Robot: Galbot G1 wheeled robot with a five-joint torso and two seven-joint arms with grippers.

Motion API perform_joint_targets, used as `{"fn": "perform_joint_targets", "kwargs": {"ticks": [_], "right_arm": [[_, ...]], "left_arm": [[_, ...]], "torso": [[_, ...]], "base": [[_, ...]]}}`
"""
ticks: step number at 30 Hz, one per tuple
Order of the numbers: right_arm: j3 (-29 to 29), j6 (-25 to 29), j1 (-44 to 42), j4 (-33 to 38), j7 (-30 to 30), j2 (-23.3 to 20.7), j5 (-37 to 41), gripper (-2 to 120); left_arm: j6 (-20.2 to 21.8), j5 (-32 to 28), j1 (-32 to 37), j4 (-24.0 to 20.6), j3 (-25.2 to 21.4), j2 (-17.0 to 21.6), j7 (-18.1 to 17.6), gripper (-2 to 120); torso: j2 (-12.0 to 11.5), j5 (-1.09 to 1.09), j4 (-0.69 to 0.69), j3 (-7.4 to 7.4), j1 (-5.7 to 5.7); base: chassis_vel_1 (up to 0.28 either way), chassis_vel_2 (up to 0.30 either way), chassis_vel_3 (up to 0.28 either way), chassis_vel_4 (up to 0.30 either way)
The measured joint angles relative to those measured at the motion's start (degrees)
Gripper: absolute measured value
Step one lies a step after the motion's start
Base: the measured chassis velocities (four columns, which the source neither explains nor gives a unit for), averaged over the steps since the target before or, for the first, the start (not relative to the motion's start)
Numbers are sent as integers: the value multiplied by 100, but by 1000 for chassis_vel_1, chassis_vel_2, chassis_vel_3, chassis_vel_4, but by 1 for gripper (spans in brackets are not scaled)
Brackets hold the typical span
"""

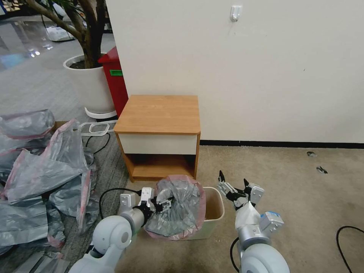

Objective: Pick up the garbage bag from the table and place it over the trash can.

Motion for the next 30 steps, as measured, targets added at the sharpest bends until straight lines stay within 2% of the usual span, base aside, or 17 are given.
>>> {"fn": "perform_joint_targets", "kwargs": {"ticks": [2, 5, 6, 8, 11, 15, 23, 24, 26, 29, 30], "right_arm": [[19, 12, -10, 11, -5, -8, -12, 100], [23, 21, -17, 11, -7, -9, -17, 100], [21, 30, -20, 11, -7, -7, -23, 100], [14, 34, -21, 11, -8, -5, -33, 100], [-17, 38, -15, 11, -10, 2, -55, 100], [-24, 38, -5, 11, -11, 0, -61, 100], [-65, 38, -14, 20, -34, 0, -80, 100], [-108, 60, -13, 39, -202, -2, -78, 100], [-115, 58, -14, 52, -284, -10, -72, 100], [-189, -142, -23, 243, -1104, -148, 275, 100], [-189, -142, -23, 243, -1104, -148, 275, 100]], "left_arm": [[-16, 94, 15, 30, -4, -3, 3, 46], [-19, 130, 33, 42, -14, -3, 3, 39], [-20, 147, 50, 45, -27, -2, 3, 33], [-21, 155, 62, 51, -35, -1, 0, 29], [-23, 200, 100, 61, -49, -5, -15, 15], [-24, 252, 151, 59, -65, -31, -37, 10], [-24, 277, 200, 28, -88, -95, -159, 10], [-119, 354, 247, -54, -99, -120, -305, 10], [-204, 410, 272, -78, -98, -121, -316, 10], [-733, 700, 456, -351, -127, -72, -292, 9], [-733, 700, 456, -351, -127, -72, -292, 9]], "torso": [[0, 1, 1, 0, 0], [0, 2, 1, 0, 0], [0, 1, 1, 0, 0], [0, 1, 1, -1, 0], [1, 1, 0, -1, 0], [2, 2, 1, -1, 0], [2, 0, 1, -1, 0], [1, -3, -1, 0, 0], [1, -3, -1, 1, 0], [-1, -7, -2, 3, 0], [-1, -7, -2, 3, 0]], "base": [[0, 0, 0, 0], [0, 0, 0, 0], [0, 0, 0, 0], [0, 0, 0, 0], [0, 0, 0, 0], [0, 0, 0, 0], [0, 0, 0, 0], [0, 0, 0, 0], [0, 0, 0, 0], [0, 0, 0, 0], [0, 0, 0, 0]]}}
